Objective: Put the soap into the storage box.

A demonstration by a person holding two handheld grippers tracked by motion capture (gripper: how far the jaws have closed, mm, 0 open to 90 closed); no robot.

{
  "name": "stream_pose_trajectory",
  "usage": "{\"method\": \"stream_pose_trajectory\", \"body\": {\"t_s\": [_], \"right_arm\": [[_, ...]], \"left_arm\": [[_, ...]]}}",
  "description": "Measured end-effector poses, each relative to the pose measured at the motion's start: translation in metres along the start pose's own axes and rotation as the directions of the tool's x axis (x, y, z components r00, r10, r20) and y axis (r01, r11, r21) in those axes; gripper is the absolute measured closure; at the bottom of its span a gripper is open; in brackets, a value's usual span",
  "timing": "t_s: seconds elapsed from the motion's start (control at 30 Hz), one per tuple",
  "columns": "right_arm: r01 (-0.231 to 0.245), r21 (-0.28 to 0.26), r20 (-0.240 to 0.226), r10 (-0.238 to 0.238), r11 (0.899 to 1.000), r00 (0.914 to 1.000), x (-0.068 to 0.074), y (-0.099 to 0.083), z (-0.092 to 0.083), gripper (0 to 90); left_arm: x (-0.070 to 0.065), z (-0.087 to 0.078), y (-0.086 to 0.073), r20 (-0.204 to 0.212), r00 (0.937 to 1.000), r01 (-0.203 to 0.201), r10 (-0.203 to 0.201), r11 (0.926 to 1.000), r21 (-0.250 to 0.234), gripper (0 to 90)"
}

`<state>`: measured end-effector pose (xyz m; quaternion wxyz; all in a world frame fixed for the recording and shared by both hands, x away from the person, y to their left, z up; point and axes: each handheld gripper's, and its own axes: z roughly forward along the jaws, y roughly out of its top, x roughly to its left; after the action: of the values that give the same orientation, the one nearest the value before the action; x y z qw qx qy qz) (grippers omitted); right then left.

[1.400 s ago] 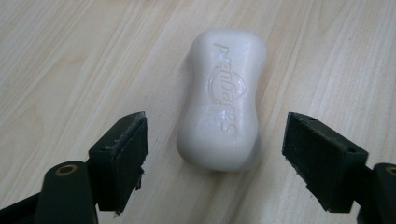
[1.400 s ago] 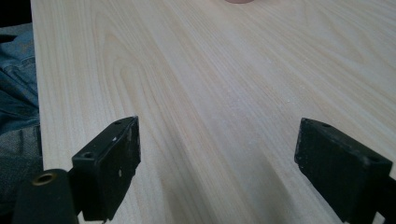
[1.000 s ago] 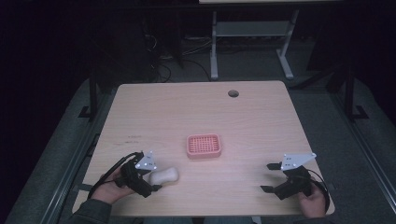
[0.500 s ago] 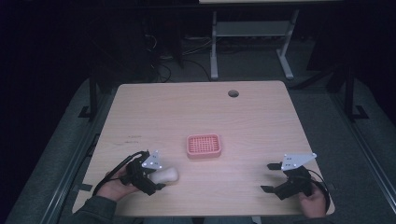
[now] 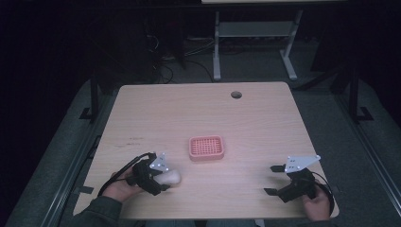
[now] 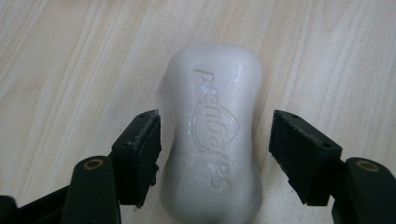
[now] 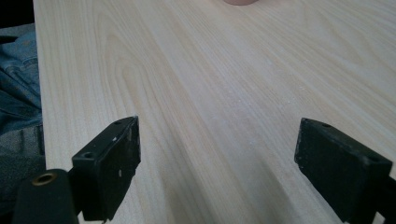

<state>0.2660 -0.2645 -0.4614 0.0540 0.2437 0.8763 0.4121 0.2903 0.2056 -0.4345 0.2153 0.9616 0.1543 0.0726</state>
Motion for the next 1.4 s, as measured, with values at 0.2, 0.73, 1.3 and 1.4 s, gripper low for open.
{"method": "stream_pose_trajectory", "body": {"t_s": [0.2, 0.73, 1.3, 1.4], "right_arm": [[-0.001, 0.002, 0.001, 0.001, 1.0, 1.0, -0.0001, -0.0001, -0.0001, 14.1], [0.0, -0.001, -0.001, 0.0, 1.0, 1.0, 0.0, -0.0002, -0.0002, 14.1], [0.003, 0.001, 0.002, -0.003, 1.0, 1.0, 0.0005, 0.0, -0.0006, 14.1], [0.003, 0.001, 0.002, -0.003, 1.0, 1.0, 0.0006, 0.0, -0.0008, 14.0]], "left_arm": [[0.0006, 0.0028, 0.0013, 0.004, 1.0, 0.005, -0.005, 0.9999, 0.013, 39.0], [0.004, 0.0078, 0.0034, 0.021, 0.9998, 0.005, -0.006, 0.9995, 0.031, 46.3], [0.0031, 0.0091, 0.0041, 0.038, 0.9988, 0.029, -0.03, 0.999, 0.033, 48.8], [0.0028, 0.0088, 0.0044, 0.038, 0.9987, 0.031, -0.033, 0.9989, 0.034, 49.2]]}}
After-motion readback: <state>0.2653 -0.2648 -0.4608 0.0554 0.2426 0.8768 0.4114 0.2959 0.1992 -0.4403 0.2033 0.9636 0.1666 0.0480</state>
